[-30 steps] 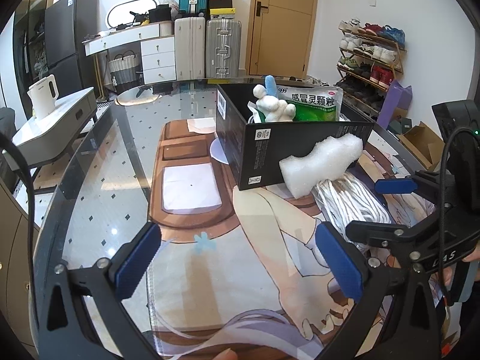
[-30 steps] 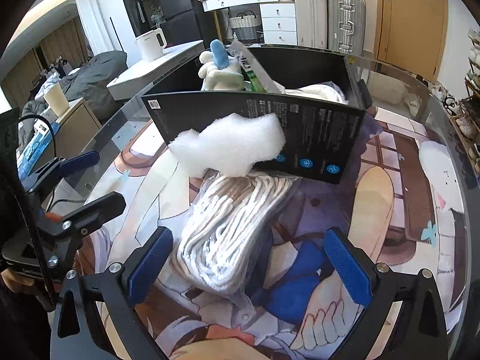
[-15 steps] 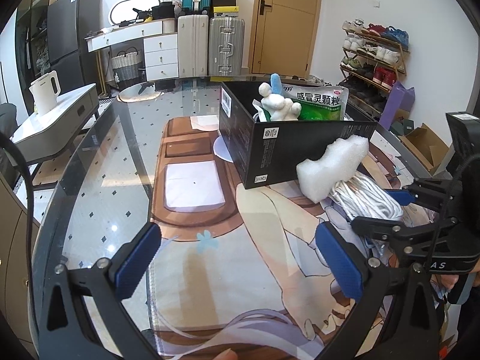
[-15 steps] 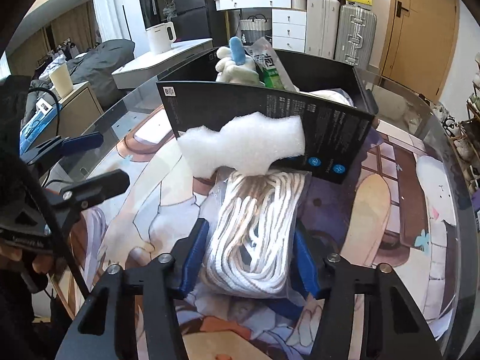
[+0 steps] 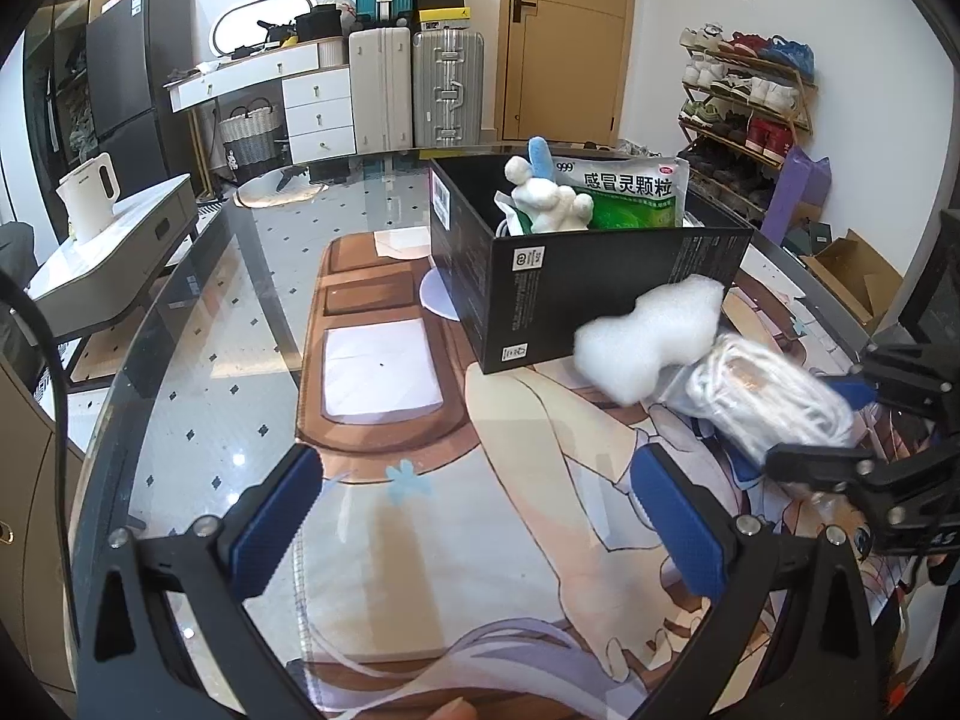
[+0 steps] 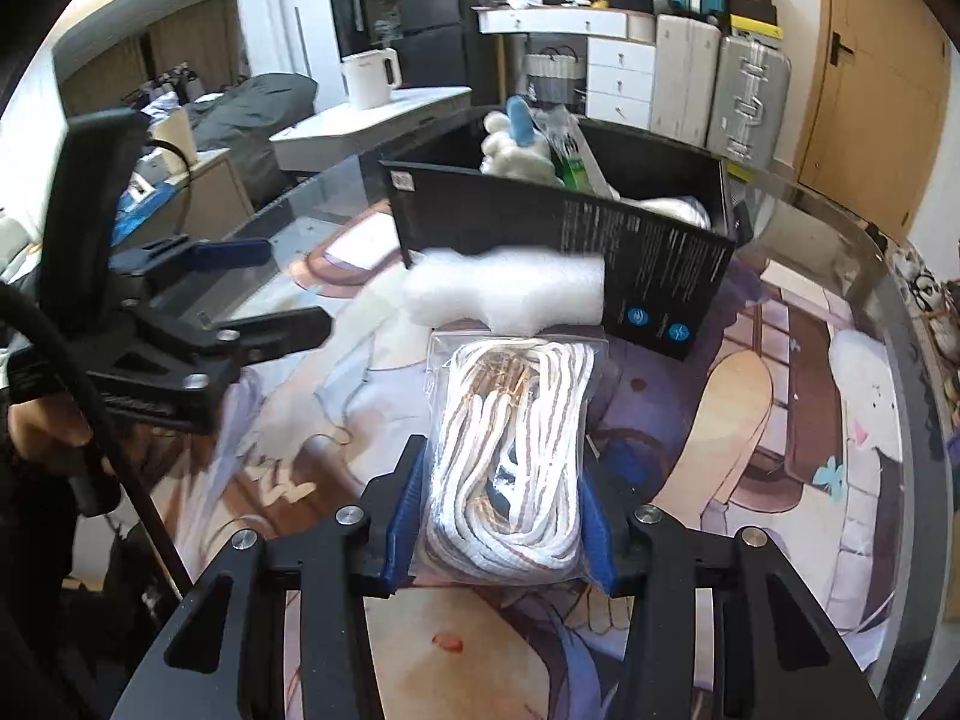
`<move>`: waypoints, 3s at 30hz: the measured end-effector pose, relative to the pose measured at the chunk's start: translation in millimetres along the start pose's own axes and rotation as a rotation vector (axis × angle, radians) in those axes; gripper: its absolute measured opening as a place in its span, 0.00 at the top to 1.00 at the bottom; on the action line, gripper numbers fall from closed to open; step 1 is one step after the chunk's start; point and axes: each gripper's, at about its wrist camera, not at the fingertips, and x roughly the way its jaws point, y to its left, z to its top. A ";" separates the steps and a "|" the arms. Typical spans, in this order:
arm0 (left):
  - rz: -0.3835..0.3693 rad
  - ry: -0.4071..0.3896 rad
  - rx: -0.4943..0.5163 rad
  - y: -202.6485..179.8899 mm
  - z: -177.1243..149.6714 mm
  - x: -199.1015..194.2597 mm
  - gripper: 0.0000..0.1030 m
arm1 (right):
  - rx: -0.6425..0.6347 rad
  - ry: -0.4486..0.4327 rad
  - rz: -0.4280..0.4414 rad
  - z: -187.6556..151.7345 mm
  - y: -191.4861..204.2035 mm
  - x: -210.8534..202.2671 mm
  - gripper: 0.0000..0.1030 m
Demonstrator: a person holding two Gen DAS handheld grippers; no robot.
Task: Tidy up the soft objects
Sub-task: 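Lift the bagged rope with the right gripper while the left moves toward the white foam block, then close the left gripper on the white foam block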
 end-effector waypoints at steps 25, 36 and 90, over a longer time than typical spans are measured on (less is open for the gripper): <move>-0.031 0.017 -0.007 -25.0 19.0 10.0 0.00 | 0.090 -0.042 -0.077 -24.0 -54.1 -48.6 0.55; -0.077 0.043 -0.037 -52.9 33.9 27.7 0.00 | 0.216 -0.064 -0.139 -20.4 -75.9 -48.0 0.55; -0.135 0.105 -0.198 -78.4 58.9 63.9 0.32 | 0.276 -0.053 -0.136 -23.9 -80.8 -42.0 0.55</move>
